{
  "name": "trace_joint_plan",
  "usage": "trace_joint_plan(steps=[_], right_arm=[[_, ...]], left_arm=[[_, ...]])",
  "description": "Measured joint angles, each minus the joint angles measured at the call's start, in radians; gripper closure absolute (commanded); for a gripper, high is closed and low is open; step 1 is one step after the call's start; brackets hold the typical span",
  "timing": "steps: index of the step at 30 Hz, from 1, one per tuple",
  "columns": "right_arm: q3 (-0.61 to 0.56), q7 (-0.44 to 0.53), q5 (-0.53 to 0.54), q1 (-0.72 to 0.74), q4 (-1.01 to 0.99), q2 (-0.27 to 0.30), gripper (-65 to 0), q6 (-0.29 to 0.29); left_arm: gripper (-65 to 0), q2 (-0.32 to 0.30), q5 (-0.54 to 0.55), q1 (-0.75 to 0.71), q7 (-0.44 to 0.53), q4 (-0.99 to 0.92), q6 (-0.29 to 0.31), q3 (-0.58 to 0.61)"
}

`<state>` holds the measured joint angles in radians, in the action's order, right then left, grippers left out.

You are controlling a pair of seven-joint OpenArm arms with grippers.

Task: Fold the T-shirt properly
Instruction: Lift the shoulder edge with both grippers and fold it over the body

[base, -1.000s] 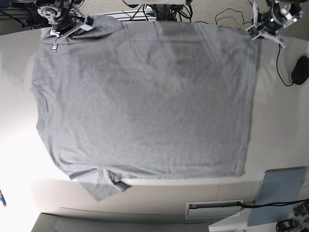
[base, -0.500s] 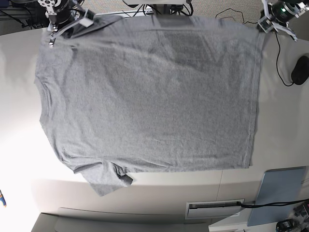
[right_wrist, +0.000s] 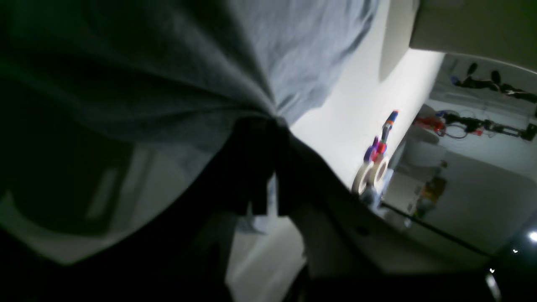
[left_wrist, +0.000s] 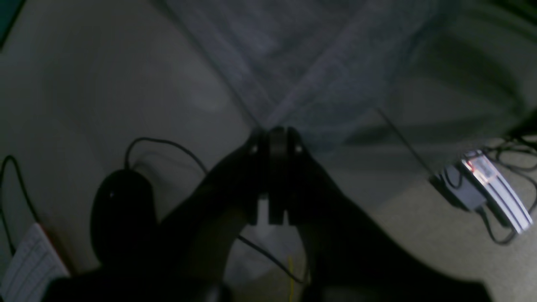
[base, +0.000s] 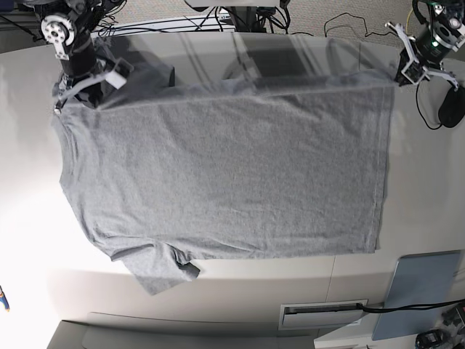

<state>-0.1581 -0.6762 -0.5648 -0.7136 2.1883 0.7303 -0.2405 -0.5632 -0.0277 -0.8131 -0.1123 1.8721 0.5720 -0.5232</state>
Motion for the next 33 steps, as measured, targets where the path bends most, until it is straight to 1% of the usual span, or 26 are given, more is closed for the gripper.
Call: trace_joint_plan(steps=[5,6,10,16,24,26,28,33], right_arm=[[0.0,0.033,0.05,0.09,-0.038,0.0,0.0,0.003],[0.0,0.039,0.076,0.104,-0.055,0.0,0.0,0.005],[-0.007,0.06,0.095,0.149,-0.115,-0.003,0.0,0.002],[-0.028,0.098,0.096,0.203,-0.192,-0.005,0.0,0.001],[-0.029,0.117,0.097,0.285,-0.258,-0.042,0.0,-0.002],[-0.028,0.12,0.132,0.305,-0.272,-0.051,0.0,0.001],[-0.029,0.121,0.148,0.324,-0.288,-0.058,0.0,-0.011],[-0.06,0.119,0.145,0.357,-0.298,-0.06,0.0,-0.012]], left_arm=[[0.0,0.003,0.004,0.054,-0.001,-0.023,-0.011,0.035],[0.0,0.003,0.004,0.066,-0.003,-0.027,-0.03,0.054],[0.0,0.003,0.007,0.127,-0.015,-0.071,-0.123,0.132],[0.0,0.004,0.012,0.219,-0.018,-0.15,-0.173,0.2],[0.0,0.003,0.012,0.311,-0.018,-0.203,-0.176,0.215],[0.0,0.004,0.011,0.321,-0.019,-0.204,-0.175,0.215],[0.0,0.004,0.01,0.329,-0.019,-0.203,-0.176,0.215],[0.0,0.006,0.011,0.356,-0.019,-0.204,-0.175,0.215]])
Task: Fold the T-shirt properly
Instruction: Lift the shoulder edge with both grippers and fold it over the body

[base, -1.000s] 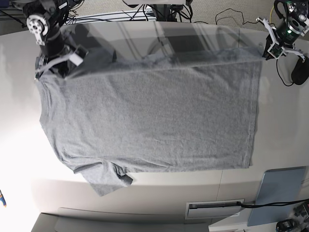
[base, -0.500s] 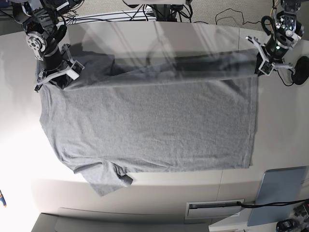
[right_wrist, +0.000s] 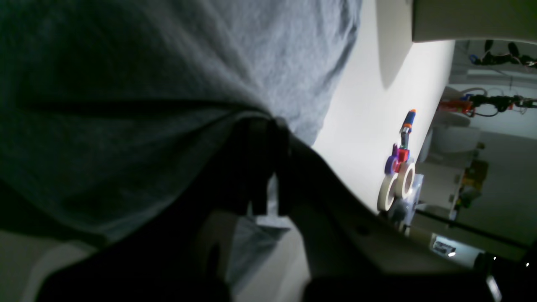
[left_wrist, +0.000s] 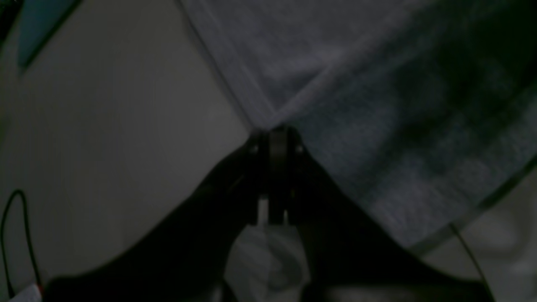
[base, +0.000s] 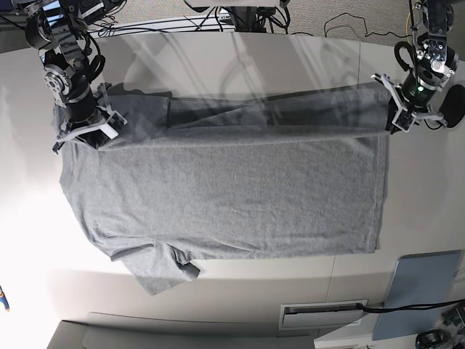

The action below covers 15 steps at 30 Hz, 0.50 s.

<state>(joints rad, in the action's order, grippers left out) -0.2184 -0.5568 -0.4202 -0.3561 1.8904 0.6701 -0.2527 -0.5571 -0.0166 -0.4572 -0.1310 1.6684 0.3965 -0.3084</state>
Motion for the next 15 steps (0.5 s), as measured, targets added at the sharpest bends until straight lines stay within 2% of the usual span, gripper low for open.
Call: trace_joint_plan(steps=[6,15], right_arm=[[-0.072,-0.012,-0.001,0.024,0.0,0.0,0.0,0.006],[-0.077,-0.015,-0.009,0.032,0.0,0.0,0.0,0.006]], left_arm=[[0.0,0.0,0.0,0.05,-0.048,0.0,0.0,0.0],[0.0,0.0,0.0,0.103,-0.049,0.0,0.003,0.0]])
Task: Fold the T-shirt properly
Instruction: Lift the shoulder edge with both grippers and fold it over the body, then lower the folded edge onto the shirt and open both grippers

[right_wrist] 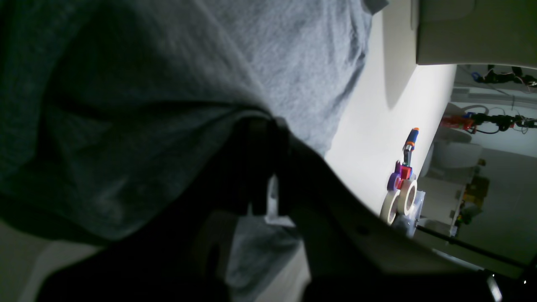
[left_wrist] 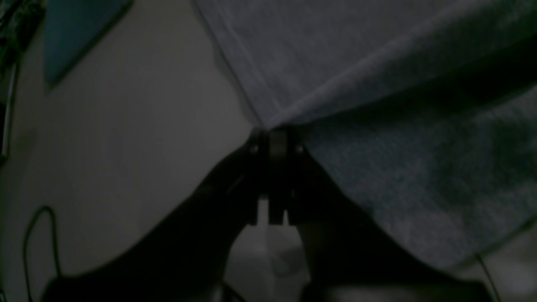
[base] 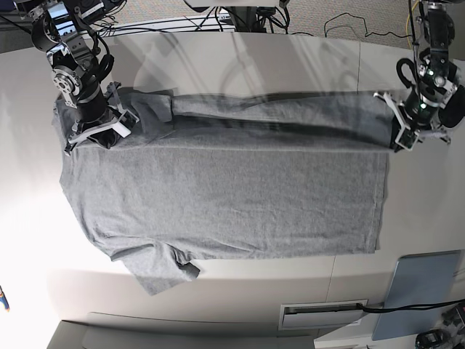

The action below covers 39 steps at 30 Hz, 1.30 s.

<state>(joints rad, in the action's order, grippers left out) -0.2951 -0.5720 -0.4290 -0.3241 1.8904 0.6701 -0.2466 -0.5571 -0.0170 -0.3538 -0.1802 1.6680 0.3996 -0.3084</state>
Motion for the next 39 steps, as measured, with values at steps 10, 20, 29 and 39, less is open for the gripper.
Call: trace_joint_plan(steps=[10,20,29,39], right_arm=[[0.0,0.0,0.0,0.0,0.0,0.0,0.0,0.0],[0.0,-0.003,0.001,0.019,0.0,0.0,0.0,0.0],[0.0,-0.003,0.001,0.03,0.0,0.0,0.0,-0.001],[0.0,-0.003,0.0,0.033,0.0,0.0,0.0,0.0]], left_arm=[[0.0,0.0,0.0,0.033,-0.03,0.0,0.009,0.0],[0.0,0.0,-0.001,0.032,-0.03,-0.032,0.057,0.0],[0.0,0.0,-0.001,0.032,-0.03,-0.032,0.057,0.0],[0.0,0.0,-0.001,0.032,-0.03,-0.032,0.057,0.0]])
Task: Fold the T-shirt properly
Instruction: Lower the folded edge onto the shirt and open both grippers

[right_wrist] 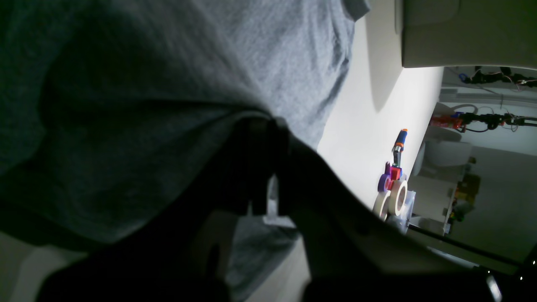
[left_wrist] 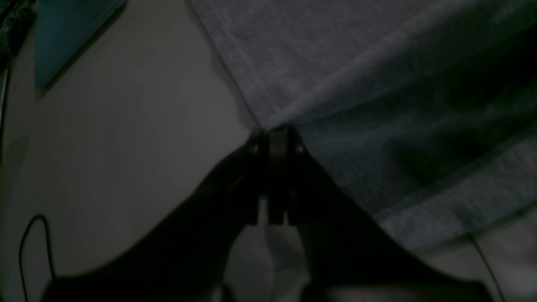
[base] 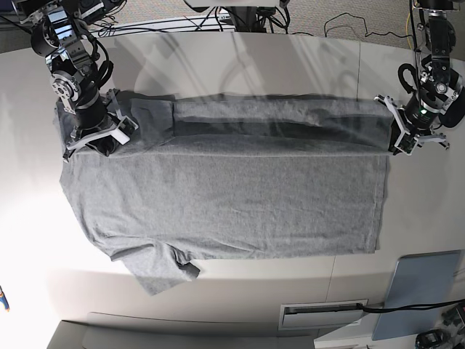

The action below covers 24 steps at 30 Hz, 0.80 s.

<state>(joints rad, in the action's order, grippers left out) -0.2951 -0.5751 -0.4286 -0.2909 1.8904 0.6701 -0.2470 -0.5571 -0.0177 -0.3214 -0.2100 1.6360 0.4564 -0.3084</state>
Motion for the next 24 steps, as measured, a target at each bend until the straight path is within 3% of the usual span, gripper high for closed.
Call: trace_joint_plan(steps=[24], right_arm=[[0.0,0.0,0.0,0.022,0.0,0.0,0.0,0.0]], left_arm=[[0.0,0.0,0.0,0.0,0.0,0.0,0.0,0.0]])
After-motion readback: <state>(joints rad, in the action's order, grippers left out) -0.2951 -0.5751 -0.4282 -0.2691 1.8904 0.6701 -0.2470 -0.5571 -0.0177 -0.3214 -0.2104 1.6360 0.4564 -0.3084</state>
